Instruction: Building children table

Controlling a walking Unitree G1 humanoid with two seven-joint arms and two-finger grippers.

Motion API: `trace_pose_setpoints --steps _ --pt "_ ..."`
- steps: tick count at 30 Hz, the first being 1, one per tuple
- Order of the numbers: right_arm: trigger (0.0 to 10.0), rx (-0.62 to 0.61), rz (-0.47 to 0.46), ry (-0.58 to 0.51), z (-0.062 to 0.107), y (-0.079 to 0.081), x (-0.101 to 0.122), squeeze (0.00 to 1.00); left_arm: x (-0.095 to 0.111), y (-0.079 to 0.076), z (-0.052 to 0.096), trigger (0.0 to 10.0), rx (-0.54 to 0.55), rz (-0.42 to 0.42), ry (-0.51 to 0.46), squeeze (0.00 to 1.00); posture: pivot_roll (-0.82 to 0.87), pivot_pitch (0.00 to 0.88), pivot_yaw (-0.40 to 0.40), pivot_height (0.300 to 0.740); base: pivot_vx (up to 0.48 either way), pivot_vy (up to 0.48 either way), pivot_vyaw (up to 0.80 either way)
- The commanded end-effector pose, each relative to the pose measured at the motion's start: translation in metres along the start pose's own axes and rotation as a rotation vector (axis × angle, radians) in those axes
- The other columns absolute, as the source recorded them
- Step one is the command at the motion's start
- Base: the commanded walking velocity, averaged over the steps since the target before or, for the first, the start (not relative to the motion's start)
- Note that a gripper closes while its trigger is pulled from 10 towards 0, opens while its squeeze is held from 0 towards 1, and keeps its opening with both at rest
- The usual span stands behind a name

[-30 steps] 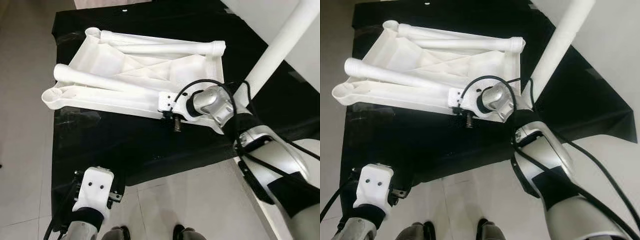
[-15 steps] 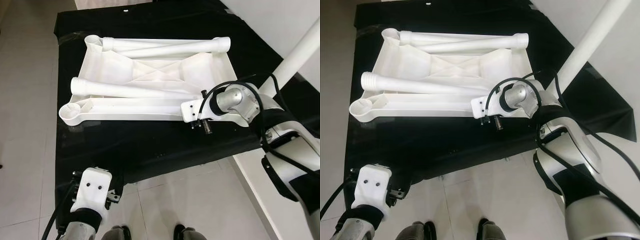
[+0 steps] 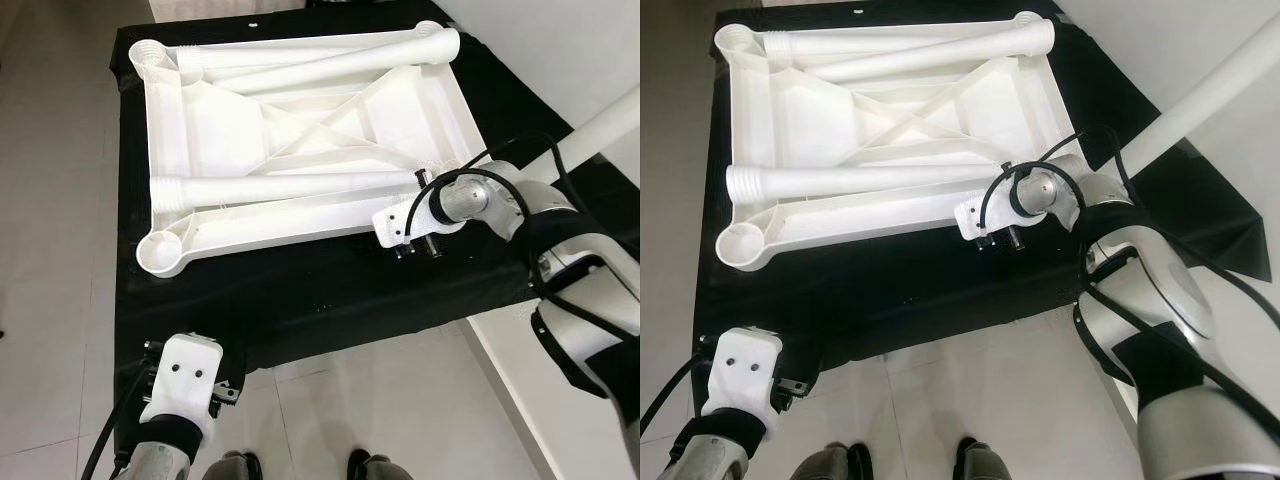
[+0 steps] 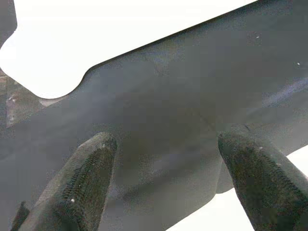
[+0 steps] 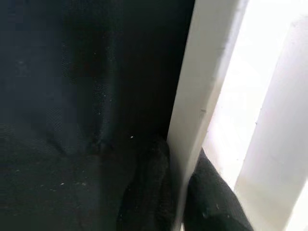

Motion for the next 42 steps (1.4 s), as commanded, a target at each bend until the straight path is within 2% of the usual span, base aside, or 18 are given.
trace_pose_setpoints --steps 1,2,3,11,13,16,17,18,21,22,24,25,27,28,30,34,39,42 --pt "10.0 -0.020 0.007 0.008 0.009 -0.008 -0.003 0.53 -0.005 0.000 0.001 10.0 -0.003 0.003 0.030 0.00 0.08 0.227 -0.065 0.740 0.000 0.000 0.00" --pt "10.0 -0.011 0.011 0.012 0.009 -0.007 -0.004 0.53 -0.005 0.000 0.001 10.0 -0.003 0.003 0.030 0.00 0.08 0.227 -0.065 0.740 0.000 0.000 0.00" --pt "10.0 -0.004 0.011 0.014 0.010 -0.007 -0.005 1.00 -0.005 0.000 0.001 10.0 -0.003 0.003 0.029 0.00 0.08 0.227 -0.065 0.740 0.000 0.000 0.00" --pt "10.0 -0.073 -0.020 0.003 0.012 -0.017 -0.002 1.00 -0.005 0.000 0.001 10.0 0.000 0.003 0.028 0.00 0.08 0.228 -0.068 0.740 0.000 0.000 0.00" --pt "10.0 -0.135 -0.053 -0.028 0.016 -0.029 0.002 1.00 -0.005 0.000 0.001 10.0 0.001 0.004 0.028 0.00 0.08 0.228 -0.069 0.740 0.000 0.000 0.00" --pt "10.0 -0.141 -0.149 -0.159 0.021 -0.037 0.014 1.00 -0.005 0.000 0.001 10.0 0.002 0.005 0.028 0.00 0.08 0.229 -0.071 0.740 0.000 0.000 0.00" --pt "10.0 -0.109 -0.224 -0.305 0.023 -0.041 0.030 0.00 -0.005 0.000 0.001 10.0 0.002 0.006 0.027 0.00 0.08 0.227 -0.068 0.740 0.000 0.000 0.00" --pt "10.0 -0.109 -0.224 -0.305 0.023 -0.041 0.030 0.00 -0.005 0.000 0.001 10.0 0.002 0.006 0.027 0.00 0.08 0.227 -0.068 0.740 0.000 0.000 0.00" --pt "10.0 -0.062 -0.384 -0.682 0.027 -0.055 0.073 0.00 -0.005 0.001 -0.001 10.0 0.000 0.008 0.026 0.00 0.08 0.227 -0.065 0.740 0.000 0.000 0.00" --pt "10.0 -0.060 -0.419 -0.757 0.027 -0.059 0.084 0.00 -0.005 0.001 -0.001 10.0 -0.001 0.008 0.026 0.00 0.08 0.224 -0.060 0.740 0.000 0.000 0.00" --pt "10.0 -0.058 -0.439 -0.802 0.027 -0.061 0.090 0.00 -0.005 0.001 -0.002 10.0 -0.002 0.008 0.026 0.00 0.08 0.224 -0.060 0.740 0.000 0.000 0.00" --pt "10.0 -0.042 -0.475 -0.837 0.016 -0.061 0.109 0.00 -0.005 0.002 -0.002 10.0 -0.002 0.005 0.027 0.00 0.09 0.222 -0.054 0.740 0.000 0.000 0.00" --pt "10.0 -0.005 -0.491 -0.807 -0.001 -0.052 0.127 0.00 -0.006 0.003 -0.002 10.0 -0.002 0.004 0.029 0.00 0.08 0.218 -0.052 0.740 0.000 0.000 0.00" --pt "10.0 -0.005 -0.491 -0.807 -0.001 -0.052 0.127 0.00 -0.006 0.003 -0.002 10.0 -0.002 0.004 0.029 0.00 0.08 0.218 -0.052 0.740 0.000 0.000 0.00" --pt "10.0 0.047 -0.458 -0.815 -0.013 -0.042 0.148 0.00 -0.006 0.003 -0.002 10.0 -0.002 0.004 0.030 0.00 0.08 0.216 -0.049 0.740 0.000 0.000 0.00" --pt "10.0 0.101 -0.475 -0.804 -0.023 -0.034 0.162 0.00 -0.006 0.003 -0.002 10.0 -0.005 0.001 0.031 0.00 0.09 0.209 -0.048 0.740 0.000 0.000 0.00" --pt "10.0 0.141 -0.497 -0.777 -0.029 -0.029 0.165 0.00 -0.007 0.002 -0.002 10.0 -0.006 0.000 0.032 0.00 0.09 0.204 -0.050 0.740 0.000 0.000 0.00" --pt "10.0 0.137 -0.576 -0.651 -0.037 -0.028 0.157 0.00 -0.007 0.002 -0.001 10.0 -0.005 0.001 0.033 0.00 0.08 0.201 -0.052 0.740 0.000 0.000 0.00"
Point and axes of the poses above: a point about 5 cm out from each wrist's last joint towards the gripper, its own z axis pointing back from the gripper into the wrist, its own x axis along the axis of the wrist's last joint, y = z × x, the point moved 2 cm from there along -z, pointing out of the wrist towards the gripper, and after that the axes turned 3 degrees about z, right-handed, at the moved point
